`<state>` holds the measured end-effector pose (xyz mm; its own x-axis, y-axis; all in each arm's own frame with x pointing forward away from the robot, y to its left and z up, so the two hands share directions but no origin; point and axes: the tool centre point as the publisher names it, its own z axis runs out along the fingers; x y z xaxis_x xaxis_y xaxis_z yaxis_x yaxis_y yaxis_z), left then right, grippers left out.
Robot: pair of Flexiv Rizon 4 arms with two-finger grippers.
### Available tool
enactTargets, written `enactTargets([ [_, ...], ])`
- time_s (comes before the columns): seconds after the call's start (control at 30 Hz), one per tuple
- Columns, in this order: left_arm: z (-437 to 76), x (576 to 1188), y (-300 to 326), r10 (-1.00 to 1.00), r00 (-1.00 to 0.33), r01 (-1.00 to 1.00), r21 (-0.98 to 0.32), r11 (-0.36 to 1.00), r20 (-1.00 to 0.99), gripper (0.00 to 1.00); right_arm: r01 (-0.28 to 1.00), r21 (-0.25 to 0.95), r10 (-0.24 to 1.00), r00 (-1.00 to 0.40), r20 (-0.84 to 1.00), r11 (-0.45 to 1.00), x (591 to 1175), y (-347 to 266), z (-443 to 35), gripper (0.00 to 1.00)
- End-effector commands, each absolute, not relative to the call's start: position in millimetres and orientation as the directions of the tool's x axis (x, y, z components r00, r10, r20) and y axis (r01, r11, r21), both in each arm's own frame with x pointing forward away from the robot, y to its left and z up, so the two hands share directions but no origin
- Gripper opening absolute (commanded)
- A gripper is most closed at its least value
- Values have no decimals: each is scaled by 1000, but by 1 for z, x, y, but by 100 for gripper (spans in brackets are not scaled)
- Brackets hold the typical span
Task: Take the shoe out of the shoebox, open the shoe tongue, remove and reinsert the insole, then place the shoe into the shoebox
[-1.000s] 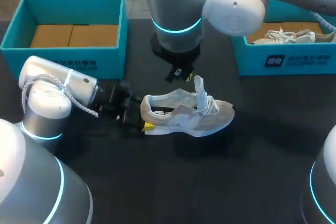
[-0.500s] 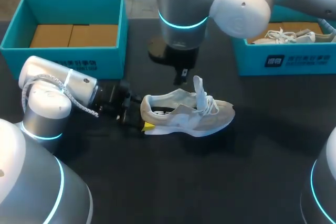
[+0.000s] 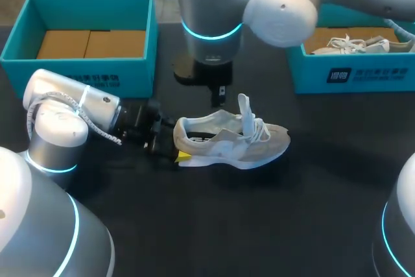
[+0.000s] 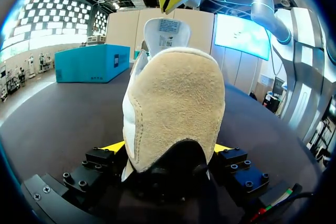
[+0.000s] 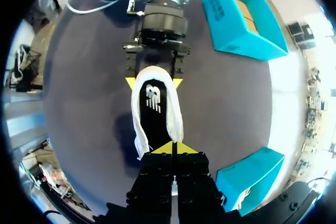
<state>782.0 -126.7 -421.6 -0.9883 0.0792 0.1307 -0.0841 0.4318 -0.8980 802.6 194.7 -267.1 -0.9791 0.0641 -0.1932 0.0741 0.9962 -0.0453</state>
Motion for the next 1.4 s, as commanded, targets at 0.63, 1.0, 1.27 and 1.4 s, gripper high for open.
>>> enactTargets([
  [0.63,-423,781,-125,79,-988,-84,-898,432,130,0,51,-75,49,-998,-26,996,794,206,-334,0],
  [1.0,-423,781,-125,79,-988,-84,-898,432,130,0,52,-46,53,-998,29,998,798,187,-369,0],
  [1.27,-423,781,-125,79,-988,-84,-898,432,130,0,66,-39,68,-996,55,997,784,183,-372,0],
  [1.4,-423,781,-125,79,-988,-84,-898,432,130,0,73,-32,75,-996,51,997,787,182,-376,0],
])
